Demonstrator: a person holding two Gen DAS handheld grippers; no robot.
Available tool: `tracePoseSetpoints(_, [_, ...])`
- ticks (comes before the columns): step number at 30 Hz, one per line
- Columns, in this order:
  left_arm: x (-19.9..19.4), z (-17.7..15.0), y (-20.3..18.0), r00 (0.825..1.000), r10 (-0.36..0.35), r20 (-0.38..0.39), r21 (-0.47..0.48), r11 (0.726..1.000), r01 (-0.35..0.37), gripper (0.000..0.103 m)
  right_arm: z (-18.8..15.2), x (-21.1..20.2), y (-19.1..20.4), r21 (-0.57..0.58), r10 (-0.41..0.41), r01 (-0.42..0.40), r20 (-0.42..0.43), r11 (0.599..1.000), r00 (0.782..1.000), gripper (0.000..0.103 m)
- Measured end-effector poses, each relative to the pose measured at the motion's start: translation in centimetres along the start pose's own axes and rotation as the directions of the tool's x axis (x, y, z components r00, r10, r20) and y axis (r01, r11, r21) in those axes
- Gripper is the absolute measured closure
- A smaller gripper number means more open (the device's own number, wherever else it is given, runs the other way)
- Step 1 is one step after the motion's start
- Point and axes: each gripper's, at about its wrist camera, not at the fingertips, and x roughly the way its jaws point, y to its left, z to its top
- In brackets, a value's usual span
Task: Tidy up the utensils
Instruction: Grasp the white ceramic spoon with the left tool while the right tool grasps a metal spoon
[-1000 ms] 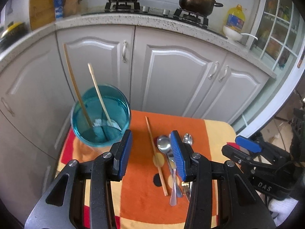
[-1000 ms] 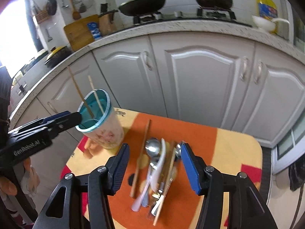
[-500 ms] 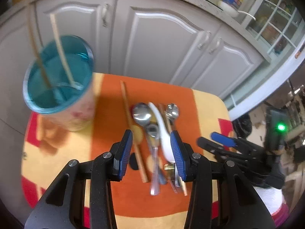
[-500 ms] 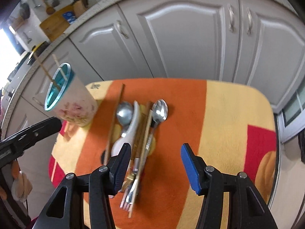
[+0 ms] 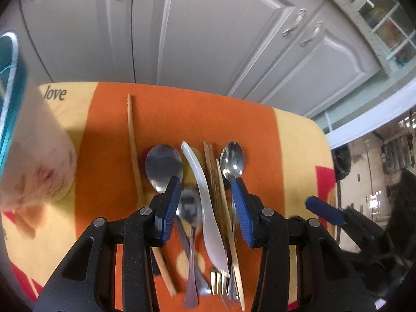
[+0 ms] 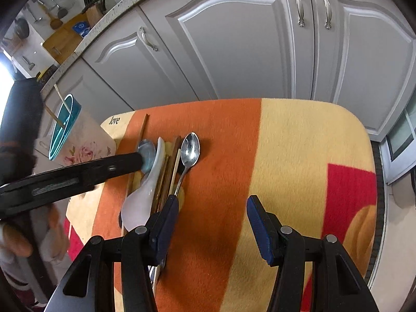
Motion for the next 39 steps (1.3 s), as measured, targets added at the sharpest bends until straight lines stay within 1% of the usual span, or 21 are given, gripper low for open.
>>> tracePoseSetpoints(2, [0.9,0.5,-0.1,1.0,0.016,-0.015,0.007,1.0,-0.015,0.075,0.3,0.2,-0.1,-0.004,0.005,-0.005,-0.001,1.0,1.0,0.049])
tracePoseSetpoints(5, [2.0,0.9,0.1,0.999,0.041,-0.034,0.008,0.999,-0.041,0.081,0.8,0.8,-0.1,-0.013,0.01,-0.01,-0.011,1.0,1.0,0.049])
tracePoseSetpoints(8, [2.9,1.3,0.3,0.998,0.036,-0.052,-0.004,0.999,-0.037,0.083,1.3,1.6,0.0,-0.022,0.021,-0.021,-0.015,1.0,1.0,0.05])
tracePoseSetpoints(10, [3.3,1.6,0.3,0.998,0.038,-0.059,-0.006,0.999,-0.038,0.083,1.9,2.3,0.1,-0.032,0.04,-0.04,-0.009,0.999,0.999,0.058])
tracePoseSetpoints(12, [3.5,1.7,0.6,0.997,0.033,-0.07,-0.017,0.999,-0.034,0.083,2.6,3.2,0.2,-0.056,0.052,-0.052,-0.008,0.997,0.999,0.06])
tracePoseSetpoints(13, [3.5,1.8,0.8,0.997,0.03,-0.074,-0.023,0.999,-0.031,0.083,2.9,3.5,0.3,-0.067,0.056,-0.056,-0.009,0.996,0.998,0.063])
tracePoseSetpoints(21, [3.6,2.3,1.2,0.996,0.014,-0.09,-0.02,1.0,-0.016,0.083,5.2,6.8,0.8,-0.182,0.092,-0.097,-0.036,0.978,0.995,0.065])
tracePoseSetpoints(22, [3.7,2.3,1.1,0.996,0.013,-0.089,-0.019,1.0,-0.015,0.083,5.3,7.3,0.9,-0.196,0.099,-0.106,-0.044,0.975,0.994,0.068])
tracePoseSetpoints(23, [3.7,2.3,1.0,0.996,0.013,-0.088,-0.017,1.0,-0.015,0.085,5.3,7.7,1.0,-0.205,0.109,-0.118,-0.054,0.972,0.993,0.076])
tracePoseSetpoints(24, [3.8,2.3,1.0,0.996,0.012,-0.088,-0.014,1.0,-0.013,0.088,5.2,8.0,1.1,-0.211,0.115,-0.126,-0.061,0.969,0.991,0.086])
tracePoseSetpoints(25, [3.9,2.3,1.0,0.996,0.009,-0.09,-0.012,1.0,-0.01,0.09,5.1,8.2,1.2,-0.223,0.118,-0.129,-0.063,0.966,0.991,0.093])
tracePoseSetpoints(28, [3.9,2.3,1.0,0.996,0.004,-0.085,-0.007,1.0,-0.004,0.091,4.8,7.9,0.8,-0.221,0.135,-0.145,-0.06,0.964,0.989,0.098])
tracePoseSetpoints(30, [3.5,2.1,0.9,0.997,0.001,-0.077,-0.005,1.0,-0.002,0.093,4.3,6.8,0.1,-0.206,0.128,-0.135,-0.049,0.969,0.991,0.099])
tracePoseSetpoints(33, [2.8,1.6,0.8,0.998,0.0,-0.062,0.014,1.0,0.001,0.094,3.1,4.9,-1.1,-0.183,0.121,-0.125,-0.037,0.975,0.992,0.099])
tracePoseSetpoints(36, [1.8,0.9,0.9,0.998,-0.02,-0.06,0.012,1.0,0.02,0.094,1.5,2.8,-3.5,-0.109,0.124,-0.127,-0.026,0.986,0.992,0.099])
tracePoseSetpoints(38, [0.7,0.4,0.9,0.998,-0.034,-0.046,0.016,0.999,0.035,0.094,0.7,1.5,-4.6,-0.081,0.112,-0.113,-0.007,0.99,0.994,0.1])
tracePoseSetpoints(39, [0.2,0.2,0.9,0.998,-0.042,-0.04,0.016,0.999,0.043,0.094,0.4,0.8,-5.1,-0.066,0.119,-0.118,0.001,0.991,0.993,0.1])
